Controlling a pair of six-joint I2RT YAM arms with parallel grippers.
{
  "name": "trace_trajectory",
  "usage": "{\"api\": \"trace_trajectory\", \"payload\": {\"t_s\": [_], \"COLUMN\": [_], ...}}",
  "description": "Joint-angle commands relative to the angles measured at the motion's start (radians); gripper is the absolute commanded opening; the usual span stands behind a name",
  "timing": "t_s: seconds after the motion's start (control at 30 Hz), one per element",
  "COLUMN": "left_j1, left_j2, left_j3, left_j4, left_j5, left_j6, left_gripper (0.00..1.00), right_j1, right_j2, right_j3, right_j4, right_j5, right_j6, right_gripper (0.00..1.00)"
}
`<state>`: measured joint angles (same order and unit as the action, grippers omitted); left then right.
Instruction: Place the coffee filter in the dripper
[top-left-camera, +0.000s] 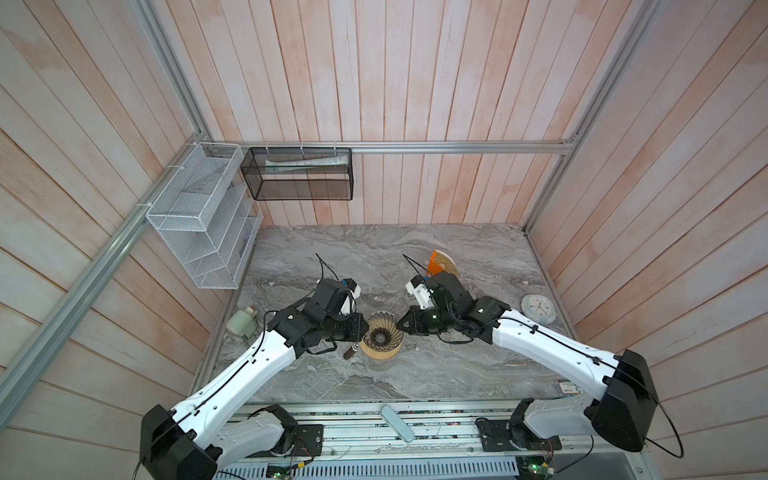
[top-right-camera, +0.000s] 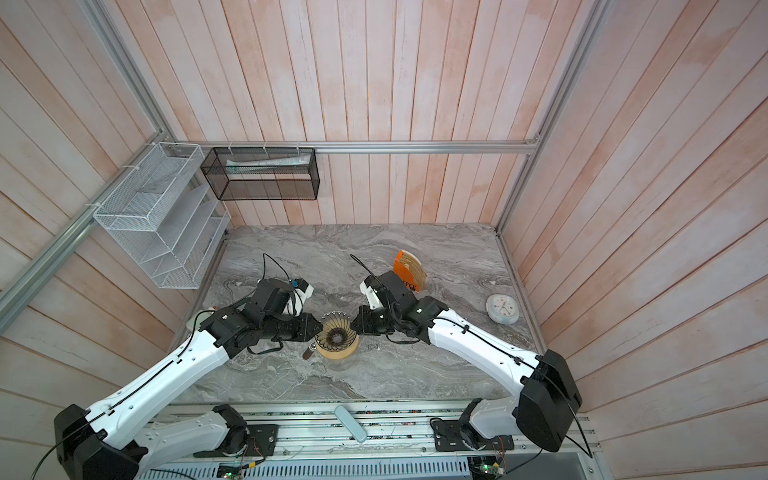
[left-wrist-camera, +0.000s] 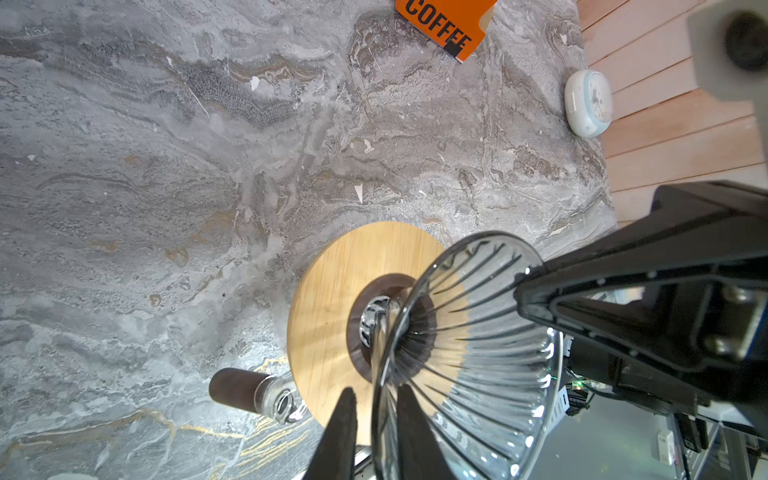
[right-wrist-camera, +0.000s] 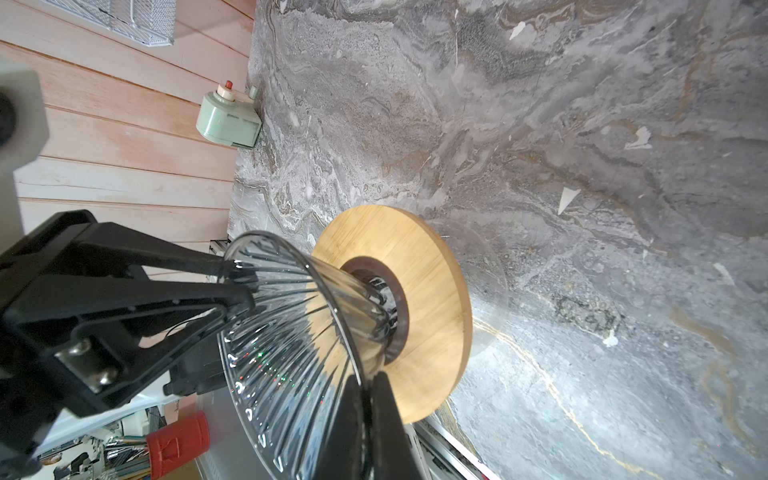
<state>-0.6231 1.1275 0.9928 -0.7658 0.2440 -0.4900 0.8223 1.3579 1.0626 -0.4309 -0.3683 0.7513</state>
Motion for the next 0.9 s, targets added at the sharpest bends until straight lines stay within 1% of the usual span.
{"api": "trace_trajectory", "payload": {"t_s": [0.0,0.07,0.2,0.33,0.4,0.47,0.57,0.67,0.73,0.87], "left_j1": [0.0,0.0,0.0,0.0,0.0,0.0,0.002,0.002,0.002,0.002], "left_j2": [0.0,-0.003,-0.007,-0.009,-0.009,-0.012,-0.015,-0.009,-0.004,0.004], "left_j3": [-0.002,-0.007,-0.014,-0.017,-0.016,-0.014,-0.012,-0.015,-0.013,-0.014], "left_j4": [0.02,0.022,0.02,0.018,0.017,0.015,0.017,0.022,0.024,0.027], "left_j5": [-0.017,-0.016,-0.018,-0.027,-0.032,-0.039,-0.038,-0.032,-0.028,-0.026], "left_j6": [0.008,0.008,0.004,0.005,0.005,0.005,0.005,0.007,0.008,0.01], "left_gripper": [0.21,0.2,0.2,0.2,0.2,0.2,0.2,0.18,0.17,0.13], "right_j1": [0.005,0.006,0.006,0.005,0.005,0.005,0.006,0.005,0.005,0.005], "right_j2": [0.015,0.012,0.009,0.012,0.013,0.014,0.017,0.029,0.038,0.048], "right_j3": [0.011,0.016,0.034,0.054,0.062,0.066,0.071,0.071,0.066,0.063], "right_j4": [-0.035,-0.036,-0.048,-0.058,-0.063,-0.063,-0.061,-0.06,-0.058,-0.057], "right_j5": [0.007,0.013,0.03,0.043,0.049,0.054,0.057,0.058,0.06,0.064], "right_j6": [-0.02,-0.021,-0.027,-0.038,-0.043,-0.046,-0.052,-0.06,-0.065,-0.069], "right_gripper": [0.09,0.2,0.29,0.33,0.33,0.3,0.16,0.03,0.0,0.0]}}
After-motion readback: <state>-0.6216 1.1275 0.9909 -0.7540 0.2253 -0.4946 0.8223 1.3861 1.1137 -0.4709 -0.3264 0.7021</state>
